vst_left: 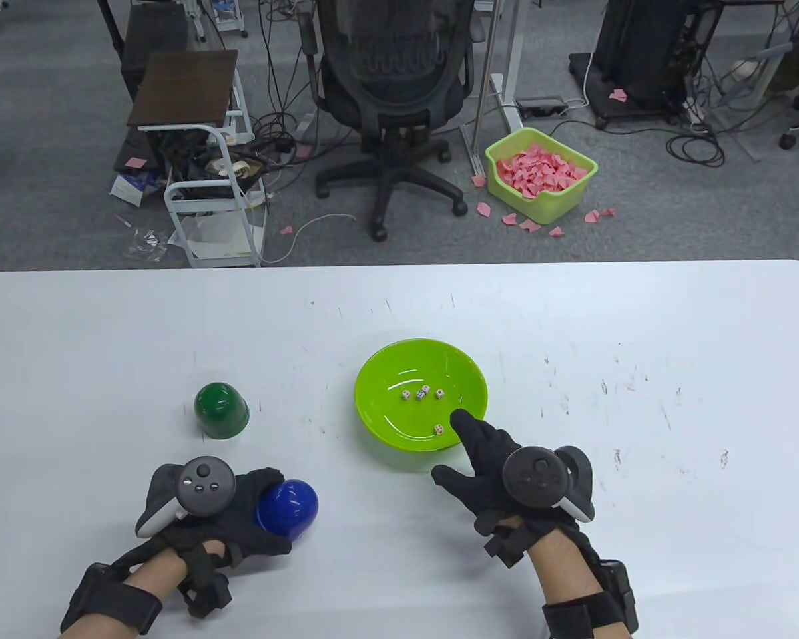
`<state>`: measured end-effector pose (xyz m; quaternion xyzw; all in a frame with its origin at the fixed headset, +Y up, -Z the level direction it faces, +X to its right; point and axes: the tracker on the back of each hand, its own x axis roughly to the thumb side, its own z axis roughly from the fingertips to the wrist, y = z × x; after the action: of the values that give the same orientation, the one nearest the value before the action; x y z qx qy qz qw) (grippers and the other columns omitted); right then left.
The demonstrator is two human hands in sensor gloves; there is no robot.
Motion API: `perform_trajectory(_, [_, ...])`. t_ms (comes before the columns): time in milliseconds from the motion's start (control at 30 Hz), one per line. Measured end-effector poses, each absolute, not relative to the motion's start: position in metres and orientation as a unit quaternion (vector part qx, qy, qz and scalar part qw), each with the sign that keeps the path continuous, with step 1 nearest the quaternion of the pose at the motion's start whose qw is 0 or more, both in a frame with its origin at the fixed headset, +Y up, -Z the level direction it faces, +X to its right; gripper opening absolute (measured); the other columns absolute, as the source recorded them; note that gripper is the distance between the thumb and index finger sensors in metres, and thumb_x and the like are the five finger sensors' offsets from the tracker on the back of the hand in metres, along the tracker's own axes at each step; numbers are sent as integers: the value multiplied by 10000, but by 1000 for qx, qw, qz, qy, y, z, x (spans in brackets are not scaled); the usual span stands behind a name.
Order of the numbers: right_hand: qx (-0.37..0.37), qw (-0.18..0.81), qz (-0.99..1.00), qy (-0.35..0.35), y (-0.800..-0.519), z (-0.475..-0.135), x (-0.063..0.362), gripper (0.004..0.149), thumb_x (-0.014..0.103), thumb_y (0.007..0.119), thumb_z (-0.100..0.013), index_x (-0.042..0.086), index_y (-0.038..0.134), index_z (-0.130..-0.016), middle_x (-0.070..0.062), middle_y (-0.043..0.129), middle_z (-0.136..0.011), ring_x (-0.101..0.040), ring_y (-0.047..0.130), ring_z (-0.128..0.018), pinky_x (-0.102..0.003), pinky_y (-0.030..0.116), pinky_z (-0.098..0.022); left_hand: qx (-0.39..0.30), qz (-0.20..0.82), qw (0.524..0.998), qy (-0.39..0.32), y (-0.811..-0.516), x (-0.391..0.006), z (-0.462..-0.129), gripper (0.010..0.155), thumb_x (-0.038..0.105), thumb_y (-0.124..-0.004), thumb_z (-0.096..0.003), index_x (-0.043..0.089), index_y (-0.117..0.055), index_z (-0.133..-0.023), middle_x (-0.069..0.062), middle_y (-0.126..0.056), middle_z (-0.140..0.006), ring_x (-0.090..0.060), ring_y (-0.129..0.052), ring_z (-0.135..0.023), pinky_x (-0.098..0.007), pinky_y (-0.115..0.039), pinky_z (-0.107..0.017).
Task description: Pour dice into bowl
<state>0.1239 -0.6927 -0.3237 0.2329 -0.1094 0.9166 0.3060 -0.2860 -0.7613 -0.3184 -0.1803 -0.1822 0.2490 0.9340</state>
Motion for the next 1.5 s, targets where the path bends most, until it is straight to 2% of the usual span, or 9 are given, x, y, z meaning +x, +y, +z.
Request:
perform_trajectory(267, [233,306,917,-108,-693,-324,124,852,578,765,-475,-6,547,-1054,-332,756,-983,-552,840,-726,-717,699,-547,-188,197,943,-191,-764,-286,-315,1062,632,-1003,-260,209,-455,-1066,-85,-712,-1066,-374,-581,-1083,-692,-469,-766])
perform_trajectory(367, [233,305,917,-107,-694,-324,124,852,579,765,-474,-6,548,-1054,-331,758,-981,-553,840,-725,-715,698,-549,-191,185,945,-190,-764,-285,-314,1059,628,-1008,-255,198,-469,-1059,-93,-690,-1079,-412,-512,-1090,-696,-441,-767])
perform_trajectory(567, [232,303,918,-106,-693,-324,124,851,578,765,-475,-6,547,-1055,-331,757,-983,-552,840,-726,-717,699,-546,-201,161,950,-176,-767,-288,-315,1060,638,-1014,-236,216,-490,-1056,-171,-457,-1156,-480,-331,-1089,-706,-368,-764])
perform_trajectory(767, [231,300,920,-100,-694,-324,124,850,577,765,-476,-6,546,-1056,-334,756,-983,-554,838,-727,-718,698,-546,-216,130,955,-156,-771,-290,-313,1061,639,-1019,-214,299,-463,-1052,-163,-382,-1174,-493,-296,-1084,-714,-338,-761])
perform_trajectory(967, [230,300,920,-100,-694,-324,124,849,575,764,-477,-7,545,-1055,-331,756,-984,-552,843,-723,-717,700,-545,-240,130,952,-141,-769,-290,-312,1057,606,-1007,-254,262,-428,-1069,-167,-385,-1170,-490,-305,-1084,-710,-345,-763])
perform_trajectory(1067, [229,301,920,-99,-694,-324,124,850,576,766,-475,-6,547,-1054,-332,759,-980,-550,844,-722,-716,703,-544,-255,125,949,-137,-761,-292,-312,1064,579,-998,-282,217,-402,-1086,-185,-385,-1166,-492,-311,-1083,-707,-350,-764])
perform_trajectory(1333, [226,303,922,-84,-695,-324,124,854,575,770,-474,-7,545,-1056,-336,757,-981,-554,843,-721,-718,699,-546,-250,155,948,-123,-718,-311,-328,1030,528,-992,-326,235,-381,-1102,-183,-385,-1175,-486,-330,-1094,-706,-356,-775])
perform_trajectory(1500, [221,304,923,-80,-696,-325,125,853,575,770,-474,-7,545,-1056,-336,758,-980,-553,846,-718,-718,700,-544,-180,189,961,-91,-699,-327,-349,988,529,-971,-348,258,-393,-1102,-169,-435,-1171,-470,-441,-1093,-706,-412,-778])
